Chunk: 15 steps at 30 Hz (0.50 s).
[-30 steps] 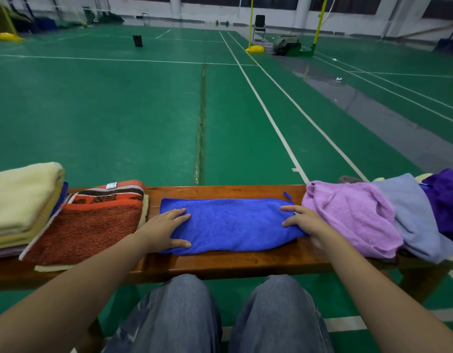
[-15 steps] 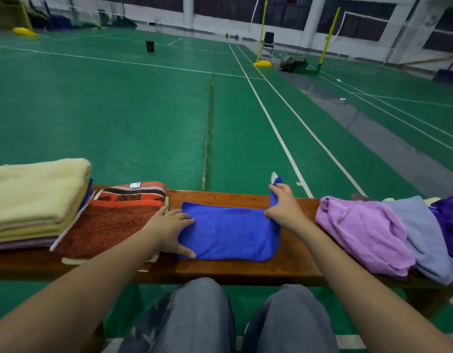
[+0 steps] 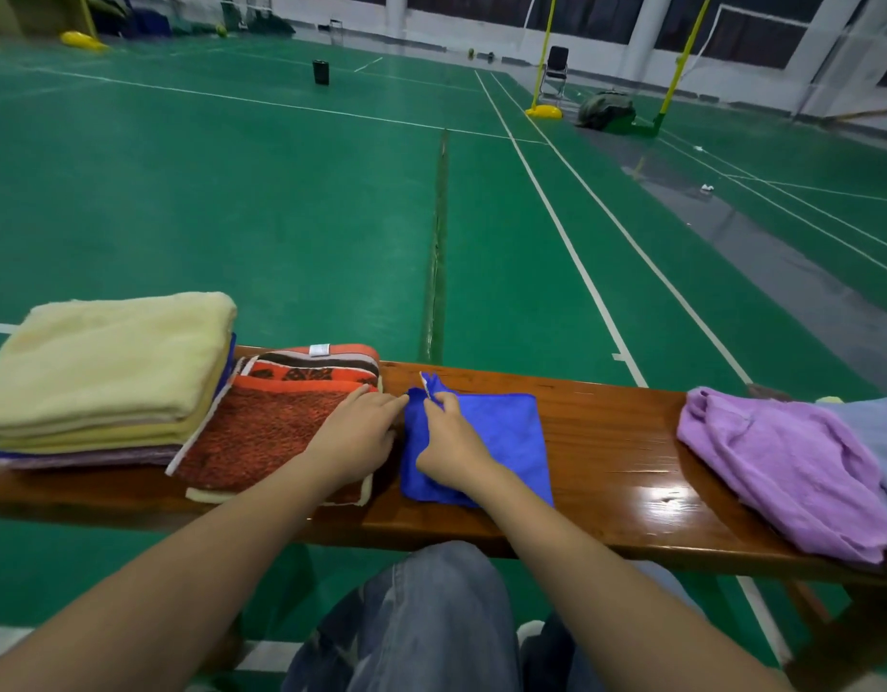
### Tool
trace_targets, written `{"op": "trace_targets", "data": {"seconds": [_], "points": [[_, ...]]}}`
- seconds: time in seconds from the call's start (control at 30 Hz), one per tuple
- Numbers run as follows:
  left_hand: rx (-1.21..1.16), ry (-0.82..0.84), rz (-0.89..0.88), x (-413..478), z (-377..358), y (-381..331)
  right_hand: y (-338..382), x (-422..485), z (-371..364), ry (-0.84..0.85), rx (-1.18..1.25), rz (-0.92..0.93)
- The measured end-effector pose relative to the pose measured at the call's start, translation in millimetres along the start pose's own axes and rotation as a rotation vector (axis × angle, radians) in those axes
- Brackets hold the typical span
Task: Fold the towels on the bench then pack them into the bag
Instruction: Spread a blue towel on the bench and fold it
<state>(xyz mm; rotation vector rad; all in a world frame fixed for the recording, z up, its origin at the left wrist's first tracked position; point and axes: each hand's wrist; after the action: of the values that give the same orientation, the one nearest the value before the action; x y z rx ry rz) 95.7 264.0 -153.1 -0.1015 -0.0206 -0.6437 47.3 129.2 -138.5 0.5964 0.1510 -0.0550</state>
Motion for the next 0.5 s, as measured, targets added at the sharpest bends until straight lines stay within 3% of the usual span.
{"op": "trace_targets", "data": {"seconds": [0.13,0.27,0.4,0.5], "points": [[0.002,-0.024,0.007,1,0,-2,-6,-4,-4,0.163,0.167,0.078],[-0.093,-0.058,0.103,2,0,-16,-25,-8,15,-0.024,0.315,0.022],[-0.185,0.002,0.207,7,-2,-41,-67,-17,34,-0.239,0.057,-0.145],[-0.232,0.129,0.393,10,-6,-59,-89,-27,36,-0.188,-0.042,-0.306]]}}
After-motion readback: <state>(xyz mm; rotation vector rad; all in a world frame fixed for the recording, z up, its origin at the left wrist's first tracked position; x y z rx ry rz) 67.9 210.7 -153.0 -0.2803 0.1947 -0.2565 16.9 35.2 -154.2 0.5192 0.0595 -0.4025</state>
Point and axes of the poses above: each hand's wrist, its own x-axis towards the middle knuckle, its own z-axis out of the back of the hand, y = z × x, and after that the axes turned 6 degrees about x, right-handed
